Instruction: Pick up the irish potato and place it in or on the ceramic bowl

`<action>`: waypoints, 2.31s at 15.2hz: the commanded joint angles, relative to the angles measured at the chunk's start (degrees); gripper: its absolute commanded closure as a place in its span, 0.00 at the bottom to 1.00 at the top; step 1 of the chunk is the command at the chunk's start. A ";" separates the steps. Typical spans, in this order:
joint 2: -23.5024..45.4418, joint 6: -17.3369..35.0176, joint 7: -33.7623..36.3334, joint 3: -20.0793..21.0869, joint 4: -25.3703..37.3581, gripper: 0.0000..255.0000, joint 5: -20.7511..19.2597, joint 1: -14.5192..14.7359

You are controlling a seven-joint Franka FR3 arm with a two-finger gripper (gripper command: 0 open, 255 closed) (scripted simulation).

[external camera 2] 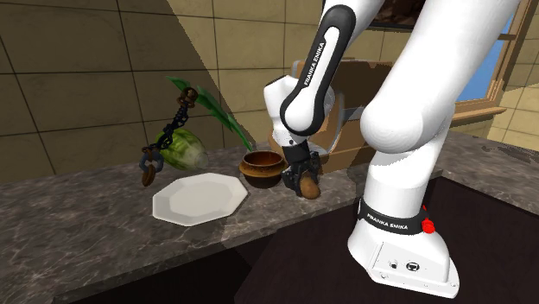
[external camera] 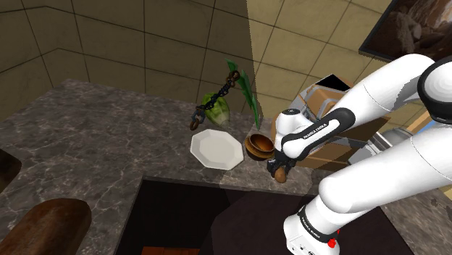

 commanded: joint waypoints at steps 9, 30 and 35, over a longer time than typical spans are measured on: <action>-7.92 -7.62 -3.34 -0.45 -0.05 1.00 3.68 1.73; -27.15 -32.58 -9.47 -0.52 6.11 1.00 9.18 4.45; -29.68 -37.61 -10.42 -0.32 8.68 1.00 9.81 4.70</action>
